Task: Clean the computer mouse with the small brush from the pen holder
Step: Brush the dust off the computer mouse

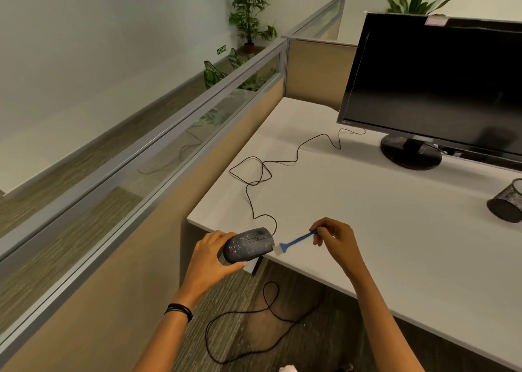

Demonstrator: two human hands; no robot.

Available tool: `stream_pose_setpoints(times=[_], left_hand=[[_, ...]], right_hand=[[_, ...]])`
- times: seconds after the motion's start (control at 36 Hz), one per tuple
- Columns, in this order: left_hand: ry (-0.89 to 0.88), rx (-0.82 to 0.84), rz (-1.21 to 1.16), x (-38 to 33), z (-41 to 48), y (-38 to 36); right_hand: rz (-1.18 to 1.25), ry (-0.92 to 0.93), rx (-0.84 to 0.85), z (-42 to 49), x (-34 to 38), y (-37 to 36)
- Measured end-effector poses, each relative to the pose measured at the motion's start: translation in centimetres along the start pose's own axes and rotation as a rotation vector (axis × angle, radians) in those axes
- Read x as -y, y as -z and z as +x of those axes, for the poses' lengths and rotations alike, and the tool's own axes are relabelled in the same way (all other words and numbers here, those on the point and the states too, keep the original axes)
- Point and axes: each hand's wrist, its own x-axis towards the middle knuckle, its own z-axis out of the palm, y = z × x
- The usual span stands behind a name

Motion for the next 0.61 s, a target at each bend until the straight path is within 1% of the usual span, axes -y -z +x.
stream_pose_setpoints(times=[0.11, 0.22, 0.31, 0.42, 0.5, 0.61], left_hand=[[-0.007, 0.009, 0.010, 0.3, -0.2, 0.0], [-0.011, 0.002, 0.003, 0.4, -0.4, 0.1], [-0.003, -0.007, -0.010, 0.2, -0.6, 0.2], [0.000, -0.009, -0.017, 0.4, -0.7, 0.3], [0.002, -0.005, -0.013, 0.5, -0.8, 0.5], [0.005, -0.004, -0.019, 0.6, -0.8, 0.6]], right_hand=[[0.016, 0.043, -0.028, -0.2, 0.4, -0.4], [-0.035, 0.042, 0.019, -0.3, 0.4, -0.8], [-0.019, 0.036, -0.005, -0.4, 0.6, -1.0], [0.002, 0.079, -0.019, -0.4, 0.9, -1.2], [-0.051, 0.060, 0.005, -0.3, 0.7, -1.2], [-0.036, 0.048, -0.030, -0.4, 0.8, -1.2]])
